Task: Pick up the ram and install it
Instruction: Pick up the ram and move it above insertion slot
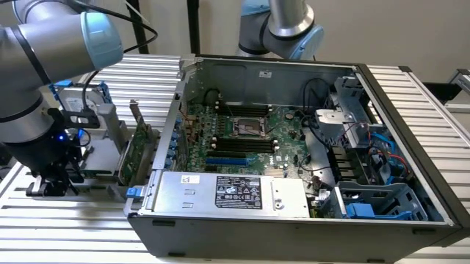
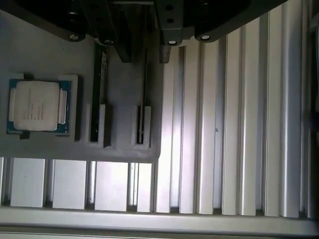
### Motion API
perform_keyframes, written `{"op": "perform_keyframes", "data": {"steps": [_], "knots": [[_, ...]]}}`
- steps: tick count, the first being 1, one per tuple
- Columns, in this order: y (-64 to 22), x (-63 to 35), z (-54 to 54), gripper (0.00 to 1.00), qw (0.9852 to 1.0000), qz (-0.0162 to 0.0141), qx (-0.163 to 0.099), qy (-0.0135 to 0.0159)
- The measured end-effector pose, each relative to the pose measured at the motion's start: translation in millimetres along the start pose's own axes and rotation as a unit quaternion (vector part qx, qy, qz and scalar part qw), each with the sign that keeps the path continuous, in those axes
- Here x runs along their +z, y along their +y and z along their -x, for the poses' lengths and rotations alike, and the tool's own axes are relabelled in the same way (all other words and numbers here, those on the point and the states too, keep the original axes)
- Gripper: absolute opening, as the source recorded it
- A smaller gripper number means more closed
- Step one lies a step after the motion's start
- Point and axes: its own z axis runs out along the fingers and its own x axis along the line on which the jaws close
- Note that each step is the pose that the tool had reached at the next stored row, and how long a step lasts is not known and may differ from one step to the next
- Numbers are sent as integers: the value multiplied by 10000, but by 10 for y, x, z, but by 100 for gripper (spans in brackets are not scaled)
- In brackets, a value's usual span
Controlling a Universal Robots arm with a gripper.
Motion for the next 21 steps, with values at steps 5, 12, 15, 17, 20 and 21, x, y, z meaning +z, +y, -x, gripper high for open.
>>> {"op": "perform_keyframes", "data": {"steps": [5, 12, 15, 17, 20, 21], "knots": [[-23, 29, 8, 100, 10000, 17, 1, -3], [-30, 34, 40, 100, 10000, 19, 0, -4], [-25, 34, 41, 100, 10000, 21, 0, -3], [-19, 34, 42, 100, 10000, 22, 1, -2], [-3, 36, 42, 100, 10000, 22, 1, 0], [3, 36, 42, 100, 10000, 22, 0, 2]]}}
